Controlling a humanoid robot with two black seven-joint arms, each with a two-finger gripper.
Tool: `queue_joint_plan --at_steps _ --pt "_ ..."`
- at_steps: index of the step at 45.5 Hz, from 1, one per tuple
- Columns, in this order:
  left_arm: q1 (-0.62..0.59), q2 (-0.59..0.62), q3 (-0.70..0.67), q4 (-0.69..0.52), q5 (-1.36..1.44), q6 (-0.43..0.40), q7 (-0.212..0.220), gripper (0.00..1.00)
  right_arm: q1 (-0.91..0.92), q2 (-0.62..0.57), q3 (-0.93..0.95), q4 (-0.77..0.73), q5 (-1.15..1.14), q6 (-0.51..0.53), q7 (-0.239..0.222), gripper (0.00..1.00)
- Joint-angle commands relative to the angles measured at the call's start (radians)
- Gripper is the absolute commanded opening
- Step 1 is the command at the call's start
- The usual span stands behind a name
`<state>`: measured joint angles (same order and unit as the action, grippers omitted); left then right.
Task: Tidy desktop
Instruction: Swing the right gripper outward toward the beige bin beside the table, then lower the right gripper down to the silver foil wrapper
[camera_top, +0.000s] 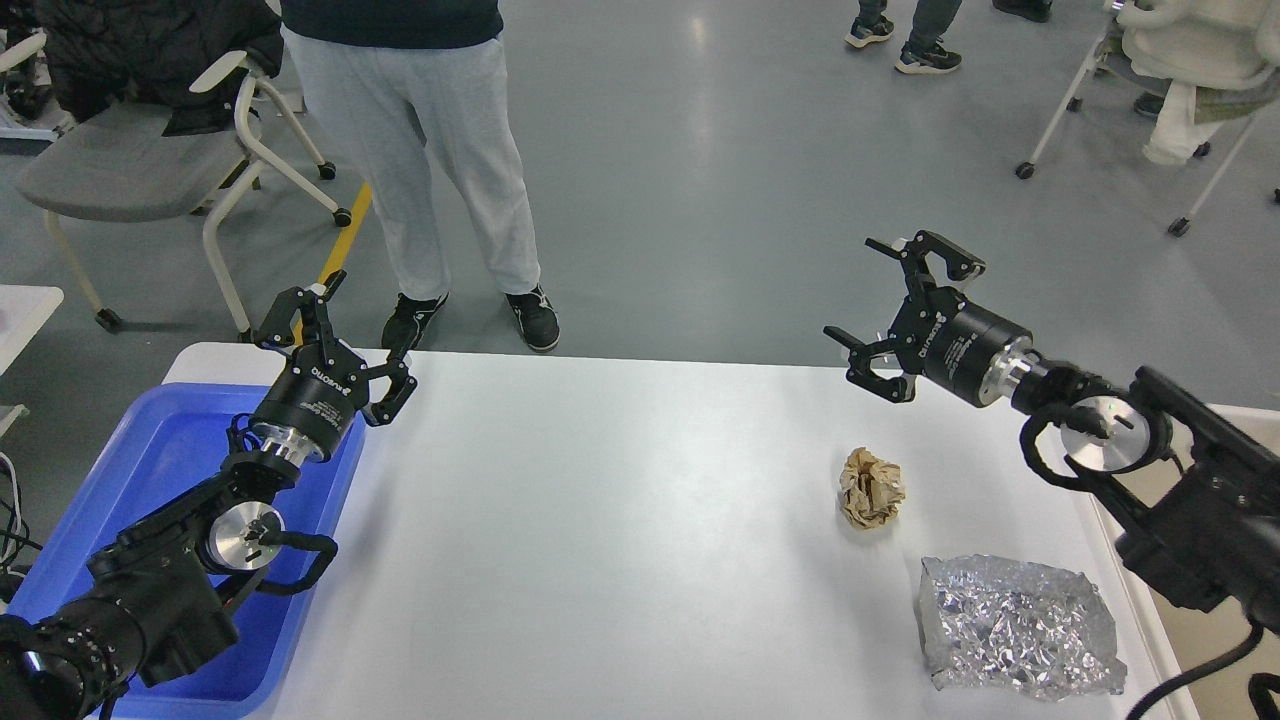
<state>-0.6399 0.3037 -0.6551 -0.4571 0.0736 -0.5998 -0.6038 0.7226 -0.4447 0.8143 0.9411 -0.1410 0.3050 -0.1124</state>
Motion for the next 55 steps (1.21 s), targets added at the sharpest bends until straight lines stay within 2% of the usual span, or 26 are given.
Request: queue_joint_plan --at_steps 1,8,19,29,32,42,49,55 --pt "0.000 0.000 0.000 0.000 0.000 0.000 -0.001 1.00 0.026 -0.179 -0.057 0.119 -0.040 0.008 -0.003 1.00" --pt "0.000 0.000 -0.001 0.000 0.000 0.000 0.001 1.00 0.034 -0.313 -0.121 0.174 -0.097 0.013 -0.003 1.00" --pt "-0.001 0.000 -0.001 0.000 0.000 0.000 0.001 1.00 0.035 -0.538 -0.288 0.246 -0.356 0.014 0.008 1.00" --pt "-0.001 0.000 -0.001 0.000 0.002 -0.002 0.001 1.00 0.035 -0.683 -0.402 0.288 -0.495 0.014 0.020 1.00" --pt "0.000 0.000 -0.001 0.000 0.002 -0.002 0.001 1.00 0.035 -0.710 -0.435 0.301 -0.548 0.013 0.042 1.00" --pt "0.000 0.000 -0.001 0.000 0.002 -0.002 0.001 1.00 0.032 -0.789 -0.543 0.396 -0.632 -0.001 0.175 0.99" --pt "0.000 0.000 -0.001 0.000 0.002 -0.002 0.001 1.00 0.028 -0.781 -0.609 0.420 -0.722 -0.073 0.183 0.99" --pt "0.000 0.000 -0.001 0.000 0.002 -0.002 0.001 1.00 0.023 -0.764 -0.690 0.420 -0.825 -0.148 0.221 0.99"
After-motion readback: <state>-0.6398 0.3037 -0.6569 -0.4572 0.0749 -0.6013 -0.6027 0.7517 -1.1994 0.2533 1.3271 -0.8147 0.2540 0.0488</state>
